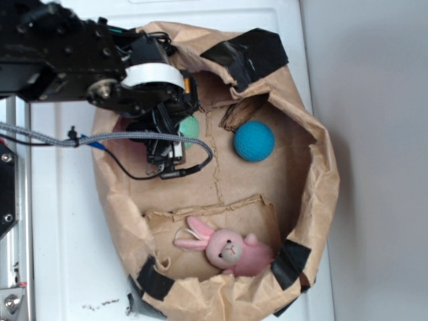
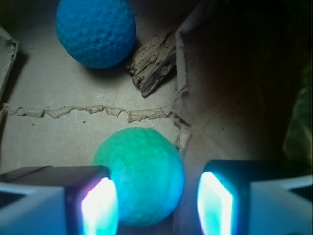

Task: Grab the green ball.

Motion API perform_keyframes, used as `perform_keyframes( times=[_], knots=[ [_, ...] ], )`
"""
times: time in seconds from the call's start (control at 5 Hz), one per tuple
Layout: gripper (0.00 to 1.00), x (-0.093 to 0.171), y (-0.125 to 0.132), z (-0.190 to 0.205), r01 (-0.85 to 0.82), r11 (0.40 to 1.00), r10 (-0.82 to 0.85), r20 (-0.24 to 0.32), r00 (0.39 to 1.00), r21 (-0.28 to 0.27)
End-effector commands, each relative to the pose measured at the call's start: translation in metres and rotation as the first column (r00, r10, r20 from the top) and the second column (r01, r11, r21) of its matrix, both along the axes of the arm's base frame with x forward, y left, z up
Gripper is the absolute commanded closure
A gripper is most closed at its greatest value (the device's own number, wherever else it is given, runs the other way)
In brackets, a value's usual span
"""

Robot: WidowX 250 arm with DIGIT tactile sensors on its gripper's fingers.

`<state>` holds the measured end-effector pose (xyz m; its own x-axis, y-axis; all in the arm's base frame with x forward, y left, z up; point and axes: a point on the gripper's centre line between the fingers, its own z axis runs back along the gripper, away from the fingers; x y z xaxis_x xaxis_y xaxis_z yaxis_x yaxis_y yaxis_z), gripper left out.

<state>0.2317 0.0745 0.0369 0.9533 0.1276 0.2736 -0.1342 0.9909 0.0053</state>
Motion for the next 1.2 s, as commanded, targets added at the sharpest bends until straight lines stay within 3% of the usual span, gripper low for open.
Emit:
perform_keyframes(
  times=[0.0, 0.4, 0.6, 1.0],
  knots=[
    [1.00, -0.005, 0.013, -0.003, -0.081, 0.997, 0.081, 0.023, 0.996, 0.003],
    [1.00, -0.006, 0.017, 0.019, -0.107, 0.992, 0.108, 0.014, 0.994, -0.061],
    [1.00, -0.009, 0.026, 0.053, -0.146, 0.982, 0.146, -0.015, 0.989, -0.122],
    [1.00, -0.015, 0.045, 0.105, -0.213, 0.962, 0.208, -0.049, 0.977, -0.173]
  ],
)
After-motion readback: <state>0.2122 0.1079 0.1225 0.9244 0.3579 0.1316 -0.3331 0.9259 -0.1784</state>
